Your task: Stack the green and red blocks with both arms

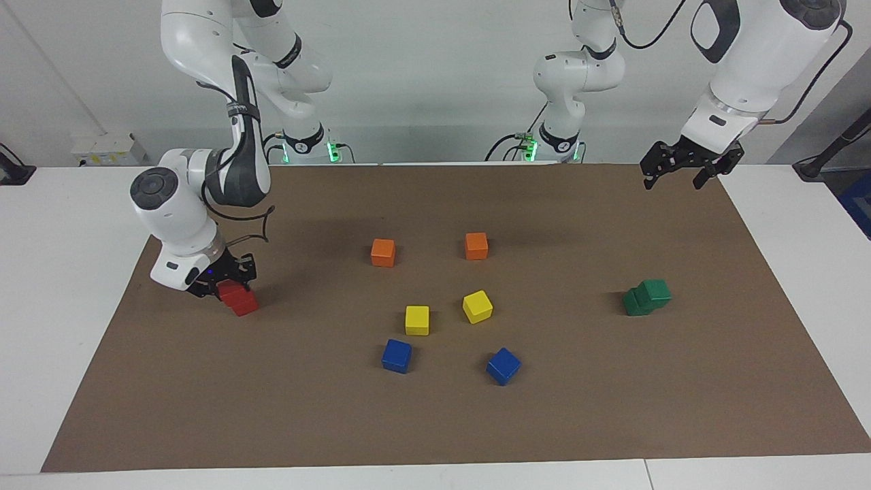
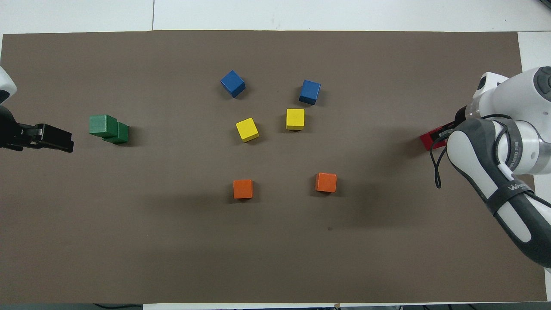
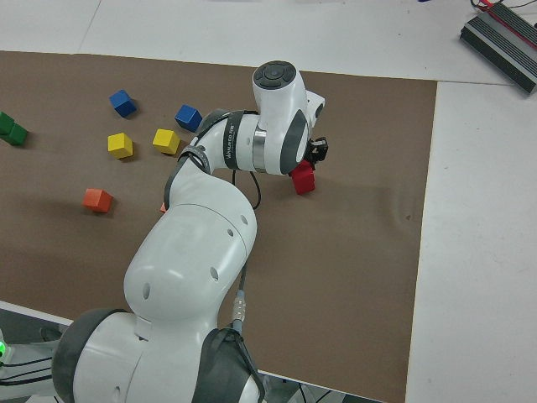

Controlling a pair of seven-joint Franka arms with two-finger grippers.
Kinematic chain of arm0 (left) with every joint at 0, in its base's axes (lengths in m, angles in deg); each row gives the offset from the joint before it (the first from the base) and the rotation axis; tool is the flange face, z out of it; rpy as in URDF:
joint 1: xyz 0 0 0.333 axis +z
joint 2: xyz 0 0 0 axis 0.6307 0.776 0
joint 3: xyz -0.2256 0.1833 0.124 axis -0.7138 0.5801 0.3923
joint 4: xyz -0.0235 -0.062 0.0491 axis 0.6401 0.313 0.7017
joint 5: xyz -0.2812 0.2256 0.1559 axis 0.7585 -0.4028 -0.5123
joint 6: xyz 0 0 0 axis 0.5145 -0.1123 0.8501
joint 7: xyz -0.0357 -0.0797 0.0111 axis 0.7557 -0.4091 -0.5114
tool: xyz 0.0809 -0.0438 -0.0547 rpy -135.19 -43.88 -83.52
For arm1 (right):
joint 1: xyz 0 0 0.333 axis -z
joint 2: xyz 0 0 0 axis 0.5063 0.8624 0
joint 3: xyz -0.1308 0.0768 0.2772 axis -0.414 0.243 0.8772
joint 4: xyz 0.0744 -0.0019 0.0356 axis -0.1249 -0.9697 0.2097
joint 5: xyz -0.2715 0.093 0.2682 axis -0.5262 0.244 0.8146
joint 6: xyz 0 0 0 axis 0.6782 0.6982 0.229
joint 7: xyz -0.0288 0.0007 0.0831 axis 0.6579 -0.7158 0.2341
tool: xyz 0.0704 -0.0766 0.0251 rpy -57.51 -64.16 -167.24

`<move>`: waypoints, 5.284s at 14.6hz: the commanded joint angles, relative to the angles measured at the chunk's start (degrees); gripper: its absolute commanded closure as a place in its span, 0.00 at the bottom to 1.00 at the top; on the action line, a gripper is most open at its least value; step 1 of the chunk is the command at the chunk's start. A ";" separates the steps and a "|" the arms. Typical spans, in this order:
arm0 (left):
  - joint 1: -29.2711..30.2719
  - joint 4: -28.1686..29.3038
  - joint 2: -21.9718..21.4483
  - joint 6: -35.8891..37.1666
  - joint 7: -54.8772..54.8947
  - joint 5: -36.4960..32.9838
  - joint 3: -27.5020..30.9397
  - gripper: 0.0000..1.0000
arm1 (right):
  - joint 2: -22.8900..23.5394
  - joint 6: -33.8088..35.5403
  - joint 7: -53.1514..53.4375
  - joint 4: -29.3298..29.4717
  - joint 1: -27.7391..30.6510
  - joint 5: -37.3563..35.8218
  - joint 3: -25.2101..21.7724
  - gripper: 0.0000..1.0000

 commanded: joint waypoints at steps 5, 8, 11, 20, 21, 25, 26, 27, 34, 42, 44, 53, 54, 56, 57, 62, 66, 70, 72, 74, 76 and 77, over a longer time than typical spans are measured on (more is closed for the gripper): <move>0.18 0.72 -1.00 0.00 -0.37 -0.99 -0.09 0.00 | 0.10 -0.98 3.40 -0.72 0.05 1.19 0.65 0.00; 0.18 0.72 -1.00 0.00 -0.37 -0.99 -0.09 0.00 | 0.18 -0.72 3.40 -0.28 0.13 1.19 0.65 0.00; 0.18 0.72 -1.00 0.00 -0.28 -0.99 -0.09 0.00 | -0.16 0.42 3.66 0.69 0.13 1.19 0.83 0.00; 0.18 0.72 -1.00 0.00 -0.37 -0.99 -0.09 0.00 | -10.09 14.90 18.42 8.58 -0.04 5.23 4.69 0.00; 0.18 0.72 -1.00 0.00 -0.37 -0.99 -0.09 0.00 | -11.06 17.71 18.52 10.25 -0.04 5.15 4.69 0.00; 0.18 0.72 -1.00 0.00 -0.28 -0.99 -0.09 0.00 | -15.27 25.64 18.43 12.73 -0.04 5.14 4.69 0.00; 0.18 0.72 -1.00 0.00 -0.37 -0.99 -0.09 0.00 | -16.07 26.43 18.52 12.82 -0.04 5.14 4.78 0.00; 0.18 0.72 -1.00 0.00 -0.37 -0.99 -0.09 0.00 | -16.86 27.05 18.52 12.82 -0.04 5.23 5.30 0.00; 0.18 0.72 -1.00 0.00 -0.28 -0.99 -0.09 0.00 | -20.47 30.83 21.15 11.94 -7.95 5.06 -2.07 0.00; 0.18 0.72 -1.00 0.00 -0.37 -0.99 -0.09 0.00 | -21.26 37.43 21.15 12.03 -6.99 1.82 -2.34 0.00; 0.18 0.72 -1.00 0.00 -0.37 -0.99 -0.09 0.00 | -21.35 37.69 21.15 12.03 -6.99 0.67 -2.34 0.00; 0.18 0.72 -1.00 0.00 -0.28 -0.99 -0.09 0.00 | -21.44 37.69 21.07 11.94 -6.63 0.75 -2.42 0.00; 0.18 0.72 -0.92 0.00 -0.37 -0.99 -0.09 0.00 | -21.44 37.52 21.07 11.94 -6.63 0.75 -2.51 0.00; 0.18 0.72 -1.00 0.00 -0.37 -0.99 -0.09 0.00 | -21.44 37.78 21.07 11.94 -6.55 0.84 -2.69 0.00; 0.18 0.72 -1.00 0.00 -0.37 -0.99 -0.09 0.00 | -21.44 37.78 21.07 11.94 -6.63 0.84 -2.69 0.00; 0.18 0.72 -1.00 0.00 -0.28 -0.99 -0.09 0.00 | -21.44 38.22 21.07 11.94 -6.55 1.01 -2.69 0.00; 0.18 0.72 -1.00 0.00 -0.28 -0.99 -0.09 0.00 | -21.44 37.87 21.15 12.03 -6.63 1.63 -2.69 0.00; 0.18 0.72 -0.92 0.00 -0.37 -0.99 -0.09 0.00 | -21.44 37.43 22.90 11.94 -7.16 1.72 -2.51 0.00; 0.18 0.72 -1.00 0.00 -0.37 -0.99 -0.09 0.00 | -21.44 37.52 23.26 11.94 -7.25 1.72 -2.51 0.00; 0.18 0.72 -0.92 0.00 -0.37 -0.99 -0.09 0.00 | -21.44 37.60 23.18 11.94 -6.90 1.72 -2.51 0.00; 0.18 0.72 -1.00 0.00 -0.37 -0.99 -0.09 0.00 | -21.44 37.52 23.18 11.94 -6.81 1.72 -2.51 0.00; 0.18 0.72 -1.00 0.00 -0.37 -0.99 -0.09 0.00 | -21.44 37.52 23.18 11.94 -6.90 1.72 -2.51 0.00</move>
